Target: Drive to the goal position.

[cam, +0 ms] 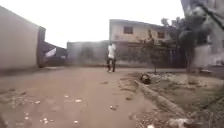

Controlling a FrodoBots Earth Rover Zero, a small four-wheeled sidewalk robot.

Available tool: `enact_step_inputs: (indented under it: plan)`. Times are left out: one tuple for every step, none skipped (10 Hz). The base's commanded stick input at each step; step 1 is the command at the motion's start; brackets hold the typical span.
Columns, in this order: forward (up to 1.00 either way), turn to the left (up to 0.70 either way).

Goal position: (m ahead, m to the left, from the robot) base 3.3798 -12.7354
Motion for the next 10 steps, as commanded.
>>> enact_step_inputs:
  plan:
    - [1.0,0.0]
    - [1.0,0.0]
    - [1.0,0.0]
    - [1.0,0.0]
    - [1.0,-0.06]
    - [1.0,-0.11]
    - [1.0,0.0]
    - [1.0,0.0]
    - [1.0,0.0]
    - [1.0,0.0]
